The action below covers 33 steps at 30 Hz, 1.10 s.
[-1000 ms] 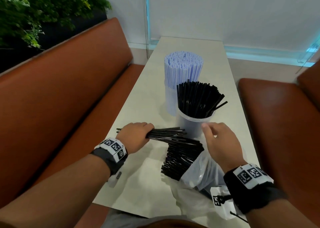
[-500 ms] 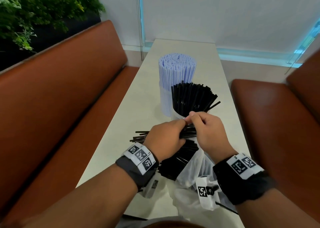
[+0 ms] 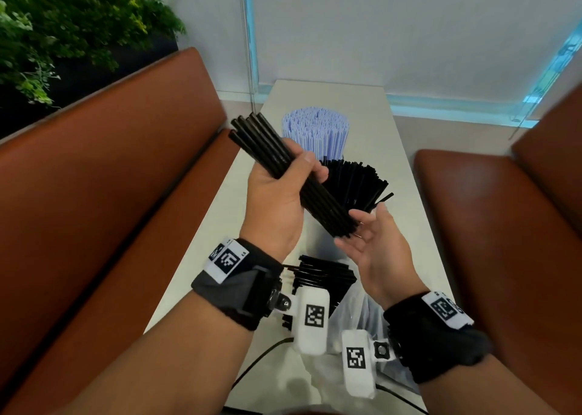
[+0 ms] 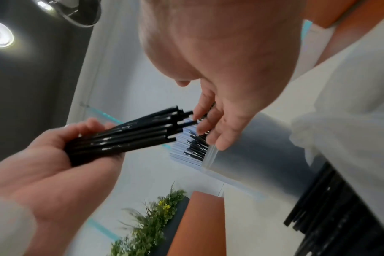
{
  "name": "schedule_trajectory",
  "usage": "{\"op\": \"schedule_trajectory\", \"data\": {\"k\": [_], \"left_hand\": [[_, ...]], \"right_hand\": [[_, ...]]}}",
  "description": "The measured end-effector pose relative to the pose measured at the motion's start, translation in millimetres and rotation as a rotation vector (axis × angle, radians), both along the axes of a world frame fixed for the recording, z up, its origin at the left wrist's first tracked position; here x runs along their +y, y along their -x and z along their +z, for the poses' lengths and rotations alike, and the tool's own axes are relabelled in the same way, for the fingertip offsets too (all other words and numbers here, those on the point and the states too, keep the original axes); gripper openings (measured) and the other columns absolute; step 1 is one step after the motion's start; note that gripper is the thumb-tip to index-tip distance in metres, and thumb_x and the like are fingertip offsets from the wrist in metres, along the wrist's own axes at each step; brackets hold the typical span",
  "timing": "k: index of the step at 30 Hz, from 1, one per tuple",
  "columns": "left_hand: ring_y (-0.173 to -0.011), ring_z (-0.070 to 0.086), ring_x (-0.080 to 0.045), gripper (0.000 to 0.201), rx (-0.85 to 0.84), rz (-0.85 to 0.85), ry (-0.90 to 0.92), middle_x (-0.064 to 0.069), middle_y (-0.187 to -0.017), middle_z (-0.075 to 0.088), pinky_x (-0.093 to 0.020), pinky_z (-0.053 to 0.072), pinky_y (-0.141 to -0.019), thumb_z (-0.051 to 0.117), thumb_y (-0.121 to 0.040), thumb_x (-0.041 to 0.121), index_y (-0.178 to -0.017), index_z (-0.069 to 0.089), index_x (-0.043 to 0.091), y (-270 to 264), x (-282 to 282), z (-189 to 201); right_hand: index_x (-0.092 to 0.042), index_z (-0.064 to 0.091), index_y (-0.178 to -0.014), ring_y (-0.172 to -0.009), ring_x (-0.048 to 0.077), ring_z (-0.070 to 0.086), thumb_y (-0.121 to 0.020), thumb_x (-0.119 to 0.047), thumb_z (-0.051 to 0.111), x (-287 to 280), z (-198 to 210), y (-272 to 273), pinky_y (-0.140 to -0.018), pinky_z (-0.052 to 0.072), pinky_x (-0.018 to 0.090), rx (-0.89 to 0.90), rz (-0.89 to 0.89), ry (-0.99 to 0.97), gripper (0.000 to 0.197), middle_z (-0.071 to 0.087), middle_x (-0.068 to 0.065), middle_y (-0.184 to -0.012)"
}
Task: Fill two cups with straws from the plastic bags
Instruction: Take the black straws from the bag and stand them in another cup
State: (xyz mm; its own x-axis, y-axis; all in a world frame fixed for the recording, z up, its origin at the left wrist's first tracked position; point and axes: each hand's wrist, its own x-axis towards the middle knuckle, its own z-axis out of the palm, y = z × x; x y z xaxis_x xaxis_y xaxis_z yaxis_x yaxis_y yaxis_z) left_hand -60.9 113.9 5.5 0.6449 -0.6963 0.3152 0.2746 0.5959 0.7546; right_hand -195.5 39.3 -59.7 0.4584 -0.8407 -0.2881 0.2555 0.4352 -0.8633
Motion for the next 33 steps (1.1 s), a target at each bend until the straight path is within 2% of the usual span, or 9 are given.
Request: {"op": "schedule_trajectory", "data": {"k": [3, 7, 10, 12, 16, 19, 24, 28, 33], "left_hand": [[-0.069, 0.059, -0.02, 0.021, 0.103, -0.041, -0.04, -0.004, -0.072, 0.055, -0.037, 0.052, -0.081, 0.058, -0.094, -0.004, -0.087, 0.057, 0.017, 15, -5, -10], [-0.073, 0.059, -0.022, 0.022, 0.17, -0.048, -0.091, -0.006, -0.076, 0.056, -0.038, 0.052, -0.082, 0.056, -0.096, -0.005, -0.088, 0.058, 0.015, 18, -9, -24], [-0.072, 0.06, -0.02, 0.021, 0.167, -0.029, -0.138, -0.004, -0.075, 0.058, -0.036, 0.053, -0.081, 0.059, -0.094, -0.001, -0.086, 0.06, 0.018, 19, -11, -26], [-0.073, 0.06, -0.021, 0.018, 0.137, -0.006, -0.184, -0.005, -0.075, 0.058, -0.036, 0.054, -0.081, 0.06, -0.093, 0.001, -0.087, 0.059, 0.017, 20, -12, -27], [-0.072, 0.06, -0.02, 0.018, 0.164, 0.03, -0.212, -0.005, -0.076, 0.058, -0.036, 0.054, -0.08, 0.056, -0.097, -0.004, -0.093, 0.055, 0.013, 20, -14, -29], [-0.071, 0.062, -0.019, 0.017, 0.139, 0.011, -0.249, -0.004, -0.074, 0.06, -0.039, 0.054, -0.081, 0.057, -0.097, -0.005, -0.094, 0.056, 0.012, 27, -12, -30], [-0.076, 0.066, -0.024, 0.017, 0.144, 0.01, -0.209, -0.009, -0.086, 0.062, -0.039, 0.056, -0.08, 0.066, -0.091, 0.0, -0.102, 0.059, 0.011, 16, -8, -13], [-0.07, 0.061, -0.024, 0.014, 0.005, 0.073, -0.15, -0.006, -0.073, 0.06, -0.043, 0.054, -0.079, 0.059, -0.092, 0.001, -0.09, 0.061, 0.015, 10, -11, 12], [-0.063, 0.059, -0.023, 0.013, 0.003, 0.293, 0.01, -0.005, -0.071, 0.058, -0.038, 0.053, -0.069, 0.054, -0.094, -0.001, -0.094, 0.051, 0.012, -24, -28, 39]], "right_hand": [[0.0, 0.065, -0.12, -0.112, 0.034, 0.069, -0.102, -0.055, 0.043, 2, 4, -2, -0.097, 0.055, 0.048, -0.085, 0.023, -0.084, 0.062, 0.069, 0.021, -0.121], [-0.003, 0.07, -0.103, -0.108, 0.033, 0.069, -0.103, -0.043, 0.05, 2, 2, -4, -0.094, 0.057, 0.046, -0.092, -0.001, -0.087, 0.044, 0.07, 0.02, -0.114], [0.0, 0.072, -0.108, -0.106, 0.033, 0.069, -0.104, -0.042, 0.049, 1, -3, -4, -0.096, 0.056, 0.048, -0.033, 0.104, -0.013, 0.049, 0.071, 0.022, -0.114], [-0.002, 0.074, -0.108, -0.1, 0.031, 0.066, -0.099, -0.04, 0.055, 3, -4, -4, -0.095, 0.055, 0.046, 0.018, 0.206, 0.118, 0.043, 0.07, 0.022, -0.106], [-0.031, 0.069, -0.107, -0.083, 0.014, 0.065, -0.082, -0.033, 0.07, -1, -8, 7, -0.076, 0.053, 0.027, 0.313, 0.416, 0.723, 0.024, 0.07, -0.003, -0.088], [-0.044, 0.058, -0.086, -0.064, 0.003, 0.059, -0.087, -0.042, 0.07, 2, -11, 7, -0.059, 0.045, 0.024, 0.567, 0.506, 0.881, 0.012, 0.066, -0.012, -0.074], [-0.038, 0.04, -0.075, -0.052, 0.004, 0.053, -0.096, -0.051, 0.058, -2, -15, 8, -0.048, 0.03, 0.019, 0.799, 0.374, 1.029, 0.03, 0.052, -0.007, -0.056], [-0.038, 0.049, -0.093, -0.067, 0.005, 0.057, -0.091, -0.053, 0.06, -10, -11, 4, -0.057, 0.042, 0.027, 0.895, 0.234, 1.099, 0.018, 0.055, -0.013, -0.086], [-0.036, 0.05, -0.131, -0.077, 0.011, 0.06, -0.09, -0.042, 0.066, -27, -18, 5, -0.069, 0.051, 0.033, 1.044, 0.297, 1.149, 0.044, 0.043, -0.016, -0.126]]}}
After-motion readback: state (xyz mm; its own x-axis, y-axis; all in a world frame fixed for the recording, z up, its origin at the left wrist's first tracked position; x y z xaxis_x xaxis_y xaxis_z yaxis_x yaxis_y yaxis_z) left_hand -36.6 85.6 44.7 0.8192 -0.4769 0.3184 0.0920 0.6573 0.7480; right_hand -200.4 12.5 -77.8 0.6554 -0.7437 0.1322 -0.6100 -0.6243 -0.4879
